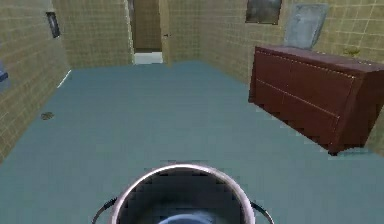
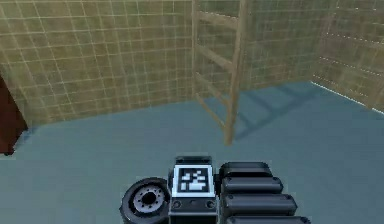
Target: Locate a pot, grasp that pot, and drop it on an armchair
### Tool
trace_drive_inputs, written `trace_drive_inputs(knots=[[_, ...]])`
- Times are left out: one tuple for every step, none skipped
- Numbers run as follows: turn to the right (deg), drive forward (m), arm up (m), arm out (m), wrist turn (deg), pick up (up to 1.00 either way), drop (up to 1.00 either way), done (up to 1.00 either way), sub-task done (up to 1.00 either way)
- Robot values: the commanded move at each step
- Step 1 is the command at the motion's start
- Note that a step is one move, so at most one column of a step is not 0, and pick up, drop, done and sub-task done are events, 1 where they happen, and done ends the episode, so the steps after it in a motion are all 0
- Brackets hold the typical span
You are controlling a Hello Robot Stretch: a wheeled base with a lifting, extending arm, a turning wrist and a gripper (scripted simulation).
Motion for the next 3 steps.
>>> trace_drive_inputs(knots=[[-9.0,0.0,0.0,0.0,0.0,0.0,0.0,0.0,0.0],[0.0,1.0,0.0,0.0,0.0,0.0,0.0,0.0,0.0],[0.0,1.0,0.0,0.0,0.0,0.0,0.0,0.0,0.0]])
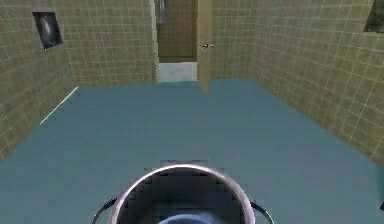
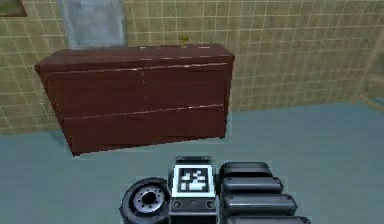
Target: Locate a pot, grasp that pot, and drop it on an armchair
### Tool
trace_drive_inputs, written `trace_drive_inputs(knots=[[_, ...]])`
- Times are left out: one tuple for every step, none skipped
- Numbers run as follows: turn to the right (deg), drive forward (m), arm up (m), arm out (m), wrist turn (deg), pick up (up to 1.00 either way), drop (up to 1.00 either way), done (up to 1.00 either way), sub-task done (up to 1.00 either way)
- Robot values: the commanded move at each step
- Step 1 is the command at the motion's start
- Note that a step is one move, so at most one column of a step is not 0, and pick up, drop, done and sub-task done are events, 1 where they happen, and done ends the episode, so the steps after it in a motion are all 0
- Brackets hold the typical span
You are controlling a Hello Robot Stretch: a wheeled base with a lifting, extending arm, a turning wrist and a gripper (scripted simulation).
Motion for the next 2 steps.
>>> trace_drive_inputs(knots=[[-3.0,0.0,0.0,0.0,0.0,0.0,0.0,0.0,0.0],[0.0,1.0,0.0,0.0,0.0,0.0,0.0,0.0,0.0]])
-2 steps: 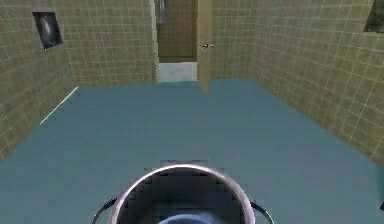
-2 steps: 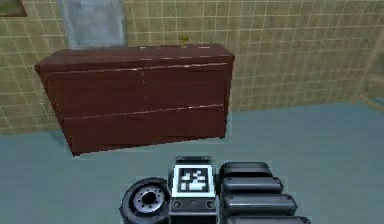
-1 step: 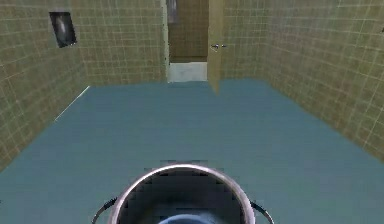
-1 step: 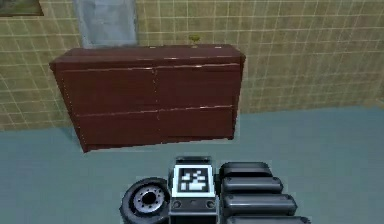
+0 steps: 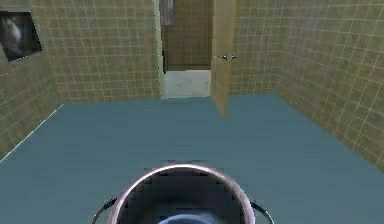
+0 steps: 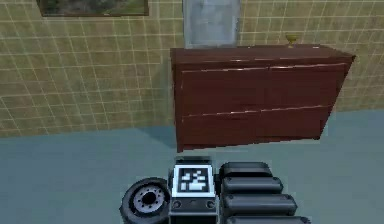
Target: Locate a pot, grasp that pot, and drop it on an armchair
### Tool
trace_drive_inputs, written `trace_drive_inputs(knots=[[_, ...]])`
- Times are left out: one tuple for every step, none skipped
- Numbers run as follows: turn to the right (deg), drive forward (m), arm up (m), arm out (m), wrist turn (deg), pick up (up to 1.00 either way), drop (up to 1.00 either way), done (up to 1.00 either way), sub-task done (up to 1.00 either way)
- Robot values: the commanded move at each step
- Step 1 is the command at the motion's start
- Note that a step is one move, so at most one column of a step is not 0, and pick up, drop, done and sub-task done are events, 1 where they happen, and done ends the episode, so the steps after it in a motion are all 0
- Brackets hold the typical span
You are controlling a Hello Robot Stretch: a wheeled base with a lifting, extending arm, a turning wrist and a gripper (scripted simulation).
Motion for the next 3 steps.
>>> trace_drive_inputs(knots=[[0.0,1.0,0.0,0.0,0.0,0.0,0.0,0.0,0.0],[0.0,1.0,0.0,0.0,0.0,0.0,0.0,0.0,0.0],[0.0,1.0,0.0,0.0,0.0,0.0,0.0,0.0,0.0]])
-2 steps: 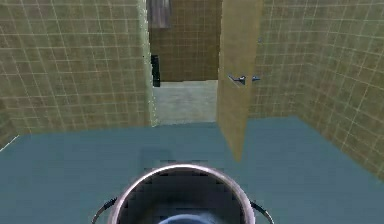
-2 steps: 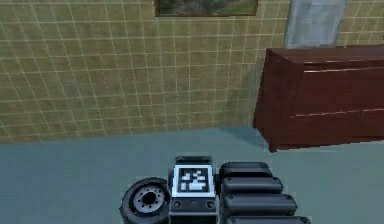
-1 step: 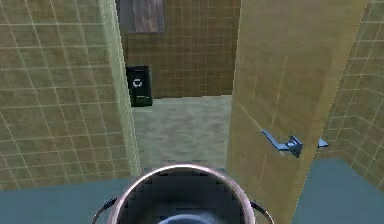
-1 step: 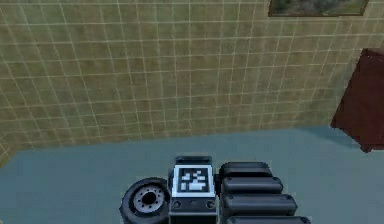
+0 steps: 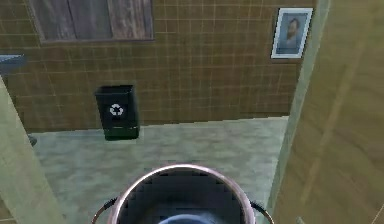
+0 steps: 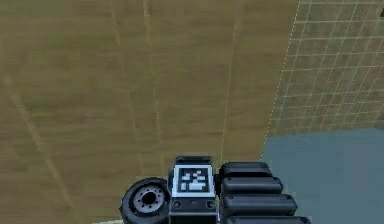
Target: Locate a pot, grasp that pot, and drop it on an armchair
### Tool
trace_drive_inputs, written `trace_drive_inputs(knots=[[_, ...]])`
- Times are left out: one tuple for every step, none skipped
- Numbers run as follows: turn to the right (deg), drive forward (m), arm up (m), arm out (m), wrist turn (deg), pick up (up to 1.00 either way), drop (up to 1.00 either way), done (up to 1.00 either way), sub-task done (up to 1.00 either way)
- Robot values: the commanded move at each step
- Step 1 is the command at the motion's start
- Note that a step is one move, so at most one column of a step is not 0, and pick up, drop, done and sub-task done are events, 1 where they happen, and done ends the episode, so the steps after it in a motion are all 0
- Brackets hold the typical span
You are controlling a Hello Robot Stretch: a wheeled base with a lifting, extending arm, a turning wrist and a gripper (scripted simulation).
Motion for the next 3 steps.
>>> trace_drive_inputs(knots=[[-3.0,0.0,0.0,0.0,0.0,0.0,0.0,0.0,0.0],[0.0,0.8,0.0,0.0,0.0,0.0,0.0,0.0,0.0],[18.0,0.0,0.0,0.0,0.0,0.0,0.0,0.0,0.0]])
